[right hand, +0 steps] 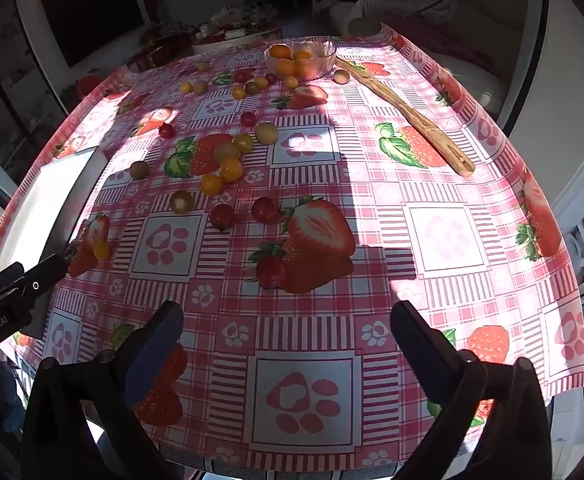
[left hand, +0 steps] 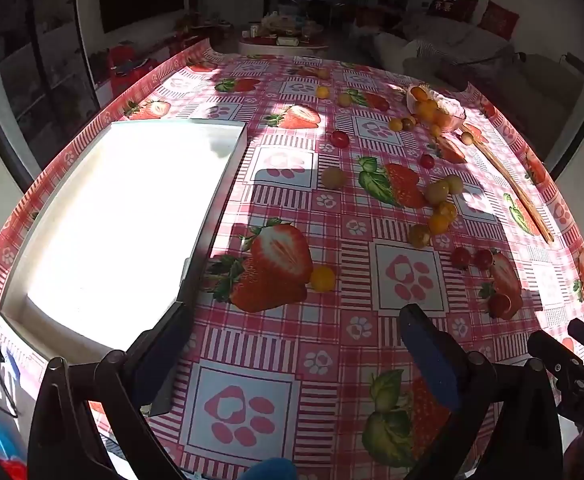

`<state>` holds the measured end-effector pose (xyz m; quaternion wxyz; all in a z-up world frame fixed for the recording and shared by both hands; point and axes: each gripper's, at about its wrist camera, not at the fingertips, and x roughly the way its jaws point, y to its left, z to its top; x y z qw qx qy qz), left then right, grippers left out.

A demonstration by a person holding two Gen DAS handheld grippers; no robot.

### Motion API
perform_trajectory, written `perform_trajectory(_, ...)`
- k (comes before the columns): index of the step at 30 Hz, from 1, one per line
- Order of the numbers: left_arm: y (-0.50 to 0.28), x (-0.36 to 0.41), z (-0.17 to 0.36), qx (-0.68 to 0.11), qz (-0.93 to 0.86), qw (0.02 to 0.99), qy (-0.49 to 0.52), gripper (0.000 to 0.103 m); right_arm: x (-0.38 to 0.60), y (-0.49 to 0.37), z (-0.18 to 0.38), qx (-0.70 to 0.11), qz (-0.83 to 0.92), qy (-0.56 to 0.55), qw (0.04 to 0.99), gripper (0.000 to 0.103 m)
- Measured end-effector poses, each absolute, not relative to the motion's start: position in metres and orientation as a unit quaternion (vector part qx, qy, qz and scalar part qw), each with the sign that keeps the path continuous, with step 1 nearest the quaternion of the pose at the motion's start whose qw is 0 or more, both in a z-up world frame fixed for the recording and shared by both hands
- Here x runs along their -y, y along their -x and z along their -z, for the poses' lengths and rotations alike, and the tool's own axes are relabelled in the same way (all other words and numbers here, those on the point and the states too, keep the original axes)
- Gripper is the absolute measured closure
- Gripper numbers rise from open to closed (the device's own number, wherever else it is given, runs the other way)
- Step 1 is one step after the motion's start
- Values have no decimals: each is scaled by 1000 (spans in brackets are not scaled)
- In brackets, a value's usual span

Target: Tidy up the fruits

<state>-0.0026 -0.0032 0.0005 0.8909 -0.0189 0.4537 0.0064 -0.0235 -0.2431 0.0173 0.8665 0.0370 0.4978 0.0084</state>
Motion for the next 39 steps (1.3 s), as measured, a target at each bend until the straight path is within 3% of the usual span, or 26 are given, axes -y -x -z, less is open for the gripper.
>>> perform_trajectory(7, 12, -8, 1, -463, -10, 885, 42, 0, 240, 28, -18, -499, -20, -38, 865, 0)
perform_trajectory(19, 14, 16, 26, -536, 9, 844, -20, 0, 233, 31, -16, -516, -30, -30, 855, 0)
perform_trajectory(39, -2, 4, 28, -523, 35, 851, 38, 0, 227, 4, -14, -527, -47, -31, 848, 0)
